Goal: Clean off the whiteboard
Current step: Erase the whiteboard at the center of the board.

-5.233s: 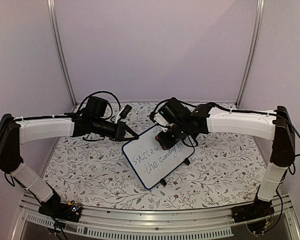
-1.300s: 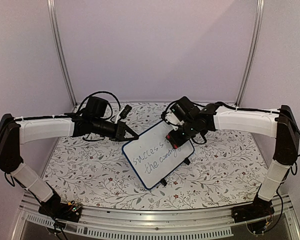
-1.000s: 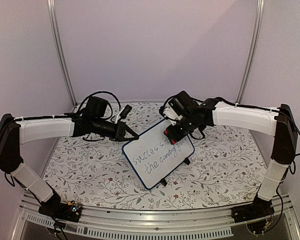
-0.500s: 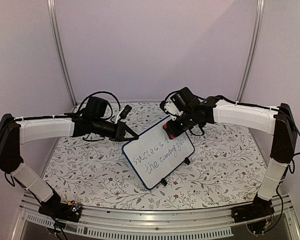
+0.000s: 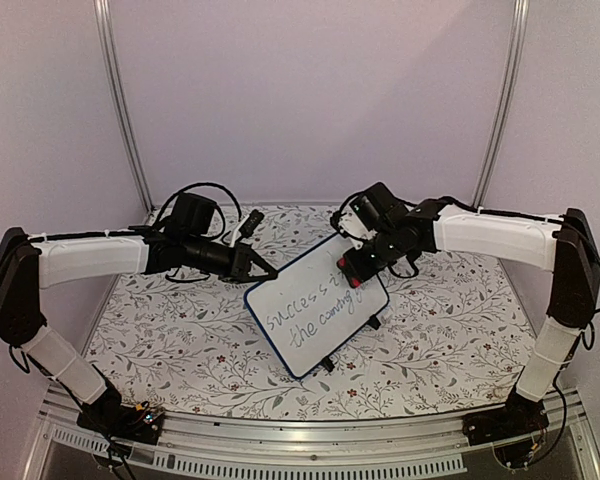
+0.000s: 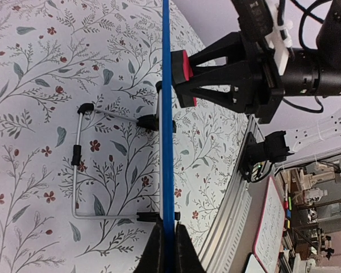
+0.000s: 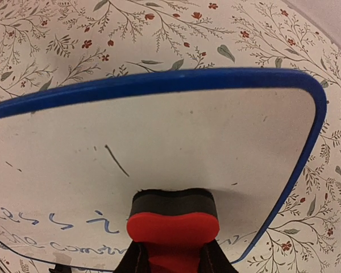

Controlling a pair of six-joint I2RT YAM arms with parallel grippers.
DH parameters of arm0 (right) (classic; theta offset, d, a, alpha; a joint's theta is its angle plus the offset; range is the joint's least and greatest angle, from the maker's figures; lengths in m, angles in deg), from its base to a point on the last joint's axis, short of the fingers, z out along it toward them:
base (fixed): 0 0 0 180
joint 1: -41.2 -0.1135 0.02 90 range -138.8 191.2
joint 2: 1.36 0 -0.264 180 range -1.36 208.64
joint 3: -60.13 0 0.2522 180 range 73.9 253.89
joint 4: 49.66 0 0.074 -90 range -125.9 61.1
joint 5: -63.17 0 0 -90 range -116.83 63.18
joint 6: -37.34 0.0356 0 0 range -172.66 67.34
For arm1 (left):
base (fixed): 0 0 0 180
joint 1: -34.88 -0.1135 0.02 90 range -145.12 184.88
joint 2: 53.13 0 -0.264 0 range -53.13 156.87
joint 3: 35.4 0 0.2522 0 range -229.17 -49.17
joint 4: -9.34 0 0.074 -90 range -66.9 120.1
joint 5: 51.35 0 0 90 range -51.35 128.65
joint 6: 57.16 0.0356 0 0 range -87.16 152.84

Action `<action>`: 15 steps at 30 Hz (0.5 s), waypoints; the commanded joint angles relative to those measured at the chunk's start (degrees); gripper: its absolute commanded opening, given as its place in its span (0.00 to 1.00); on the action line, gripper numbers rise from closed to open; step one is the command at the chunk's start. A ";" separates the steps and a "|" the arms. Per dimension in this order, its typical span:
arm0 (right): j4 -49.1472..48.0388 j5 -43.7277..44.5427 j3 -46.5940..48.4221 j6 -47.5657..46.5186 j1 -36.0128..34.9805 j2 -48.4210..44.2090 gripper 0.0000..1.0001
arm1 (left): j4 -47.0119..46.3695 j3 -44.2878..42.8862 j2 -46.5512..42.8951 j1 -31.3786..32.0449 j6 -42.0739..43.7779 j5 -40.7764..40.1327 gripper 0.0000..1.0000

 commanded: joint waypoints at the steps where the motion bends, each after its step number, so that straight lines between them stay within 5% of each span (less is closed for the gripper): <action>1: -0.09 0.87 5.53 0.00 0.58 1.53 0.20 | -1.75 0.37 -0.42 0.99 1.72 2.89 0.00; 9: 1.76 2.90 7.15 1.12 0.54 -1.05 0.20 | -1.63 0.37 -0.86 0.79 1.64 2.33 0.01; 15: 2.20 4.62 2.75 2.10 -3.29 -5.78 0.20 | -1.81 0.37 -1.29 0.52 1.35 1.93 0.11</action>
